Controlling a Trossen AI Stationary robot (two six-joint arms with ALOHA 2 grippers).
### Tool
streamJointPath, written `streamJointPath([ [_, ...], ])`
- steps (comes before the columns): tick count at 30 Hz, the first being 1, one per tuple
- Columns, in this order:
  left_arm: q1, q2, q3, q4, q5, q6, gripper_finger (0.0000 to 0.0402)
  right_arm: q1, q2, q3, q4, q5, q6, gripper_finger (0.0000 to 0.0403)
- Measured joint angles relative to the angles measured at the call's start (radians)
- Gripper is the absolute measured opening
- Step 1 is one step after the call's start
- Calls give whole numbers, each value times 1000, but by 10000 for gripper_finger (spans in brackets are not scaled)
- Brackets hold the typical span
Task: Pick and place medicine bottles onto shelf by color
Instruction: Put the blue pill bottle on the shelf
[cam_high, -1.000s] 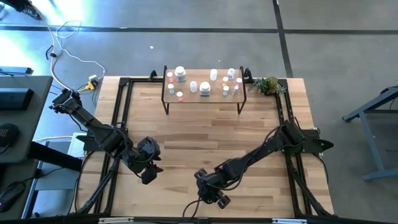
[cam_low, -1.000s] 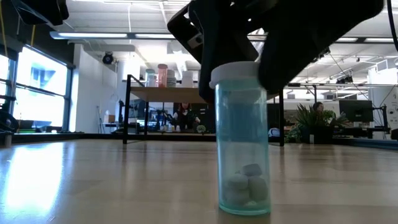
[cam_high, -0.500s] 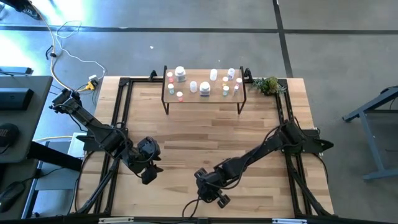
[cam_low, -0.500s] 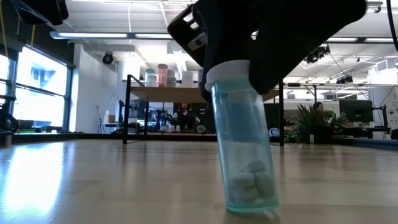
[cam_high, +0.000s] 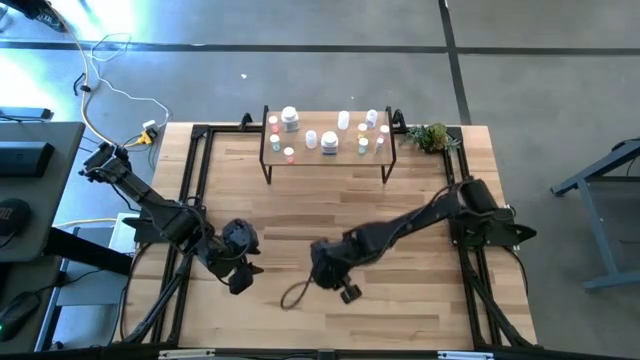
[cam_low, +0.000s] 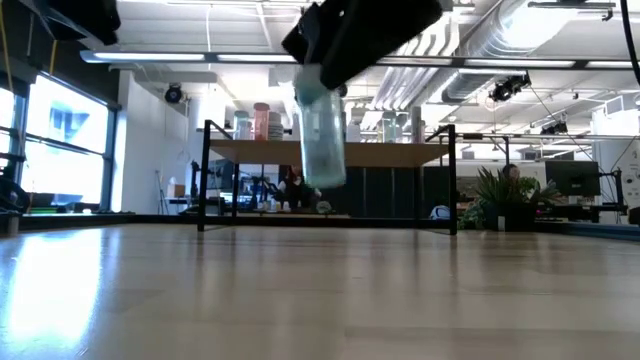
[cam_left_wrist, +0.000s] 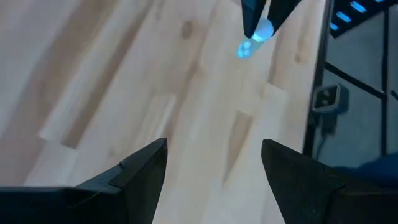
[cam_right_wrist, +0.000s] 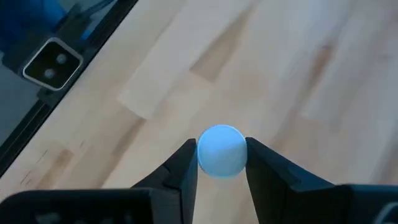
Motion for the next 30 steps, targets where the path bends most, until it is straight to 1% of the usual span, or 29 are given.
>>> streamJointPath([
  [5,41,-3,0,0,-42,77,252,-75,-69,0,-45,1,0,103],
  [9,101,-4,0,2,-39,162,252,-139,-119,0,-68,5,-9,103],
  [12,158,-4,0,14,-18,241,252,-190,-155,0,-74,12,-19,103],
  [15,229,-12,0,46,31,334,252,-246,-190,0,-75,19,-26,103],
  [19,335,-28,0,136,110,478,252,-326,-239,0,-75,23,-26,103],
  [22,424,-44,0,199,170,584,252,-385,-278,0,-82,58,-26,103],
  [30,680,-77,0,279,352,782,252,-537,-384,0,-93,113,-10,103],
])
